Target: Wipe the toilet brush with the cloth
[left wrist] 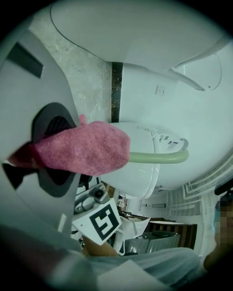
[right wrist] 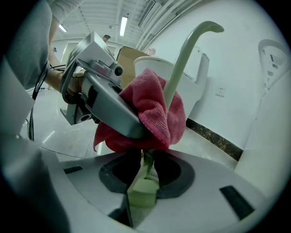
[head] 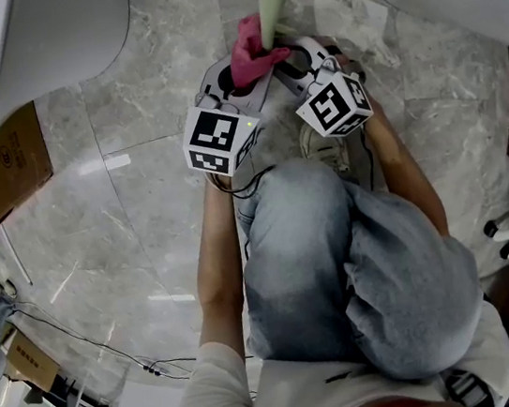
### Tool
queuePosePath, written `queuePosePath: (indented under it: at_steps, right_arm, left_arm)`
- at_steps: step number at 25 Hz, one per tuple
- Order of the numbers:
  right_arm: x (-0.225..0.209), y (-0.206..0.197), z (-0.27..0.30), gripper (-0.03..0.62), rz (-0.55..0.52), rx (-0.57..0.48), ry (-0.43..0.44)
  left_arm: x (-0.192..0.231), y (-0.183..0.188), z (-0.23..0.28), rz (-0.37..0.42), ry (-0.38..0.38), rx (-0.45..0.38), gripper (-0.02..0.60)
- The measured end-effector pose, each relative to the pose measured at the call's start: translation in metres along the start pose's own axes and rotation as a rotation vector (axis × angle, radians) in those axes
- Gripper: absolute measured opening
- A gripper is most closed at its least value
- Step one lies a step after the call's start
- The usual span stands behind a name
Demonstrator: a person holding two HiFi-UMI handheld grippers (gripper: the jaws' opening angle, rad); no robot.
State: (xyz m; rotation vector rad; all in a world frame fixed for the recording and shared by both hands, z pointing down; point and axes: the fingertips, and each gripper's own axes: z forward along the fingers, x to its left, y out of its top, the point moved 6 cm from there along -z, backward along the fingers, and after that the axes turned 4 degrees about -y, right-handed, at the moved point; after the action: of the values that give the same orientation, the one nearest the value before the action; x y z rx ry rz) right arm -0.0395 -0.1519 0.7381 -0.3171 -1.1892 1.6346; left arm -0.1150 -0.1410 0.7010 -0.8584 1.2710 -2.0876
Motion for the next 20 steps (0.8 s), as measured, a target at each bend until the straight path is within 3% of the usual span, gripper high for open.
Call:
queuePosePath:
  at_steps: [4, 11, 20]
  right_arm:
    - [0.001, 0.002, -0.004, 0.135, 0.03, -0.002, -0.002]
    - [0.001, 0.004, -0.027, 0.144, 0.128, -0.063, -0.029]
    - [-0.018, 0.024, -0.074, 0.015, 0.294, -0.17, -0.146]
  left_arm:
    - [0.001, 0.0, -0.012, 0.0, 0.019, -0.024, 0.086]
    - [0.003, 0.005, -0.029, -0.005, 0.065, -0.06, 0.077]
    - [0.001, 0.016, -0.047, 0.027, 0.138, -0.107, 0.075]
